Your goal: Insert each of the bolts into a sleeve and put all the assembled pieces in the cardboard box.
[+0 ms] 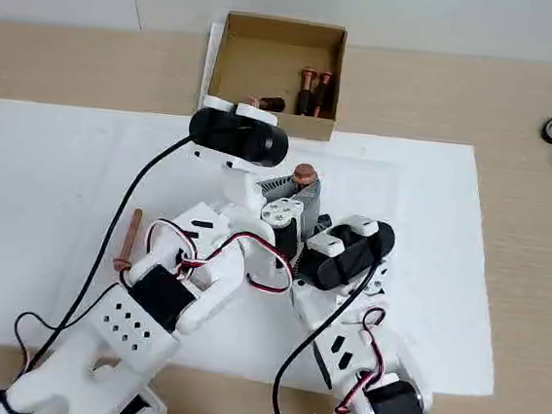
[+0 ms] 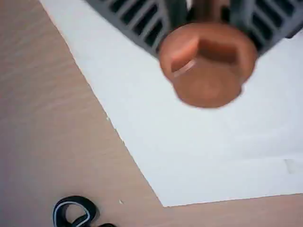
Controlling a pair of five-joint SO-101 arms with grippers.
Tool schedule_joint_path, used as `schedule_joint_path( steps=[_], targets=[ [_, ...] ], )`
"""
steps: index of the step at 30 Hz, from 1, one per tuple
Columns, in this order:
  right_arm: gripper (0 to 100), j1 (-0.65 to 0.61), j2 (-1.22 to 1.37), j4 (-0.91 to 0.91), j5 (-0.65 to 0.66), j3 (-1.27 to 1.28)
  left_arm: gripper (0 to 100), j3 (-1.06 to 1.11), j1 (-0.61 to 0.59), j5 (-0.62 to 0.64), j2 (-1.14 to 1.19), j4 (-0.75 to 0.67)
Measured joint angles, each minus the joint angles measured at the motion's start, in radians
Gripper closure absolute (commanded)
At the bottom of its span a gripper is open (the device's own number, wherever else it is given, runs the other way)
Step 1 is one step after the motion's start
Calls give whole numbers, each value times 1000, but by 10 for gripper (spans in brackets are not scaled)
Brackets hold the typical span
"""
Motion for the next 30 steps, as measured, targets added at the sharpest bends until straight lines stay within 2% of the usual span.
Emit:
schedule_joint_path(
  steps=[6, 22, 24, 26, 28, 30],
  targets=[
    [946, -3, 0, 0, 0, 0, 994, 12, 38, -77, 0, 44],
    [946, -5, 0, 0, 0, 0, 991, 100, 64, -80, 0, 44],
    [946, -5, 0, 0, 0, 0, 949, 100, 64, -80, 0, 44],
    [946, -3, 0, 0, 0, 0, 855, 100, 63, -80, 0, 46],
    [946, -8, 0, 0, 0, 0, 772, 98, 51, -74, 0, 74],
    [946, -8, 0, 0, 0, 0, 731, 77, 41, -32, 0, 124]
  ],
)
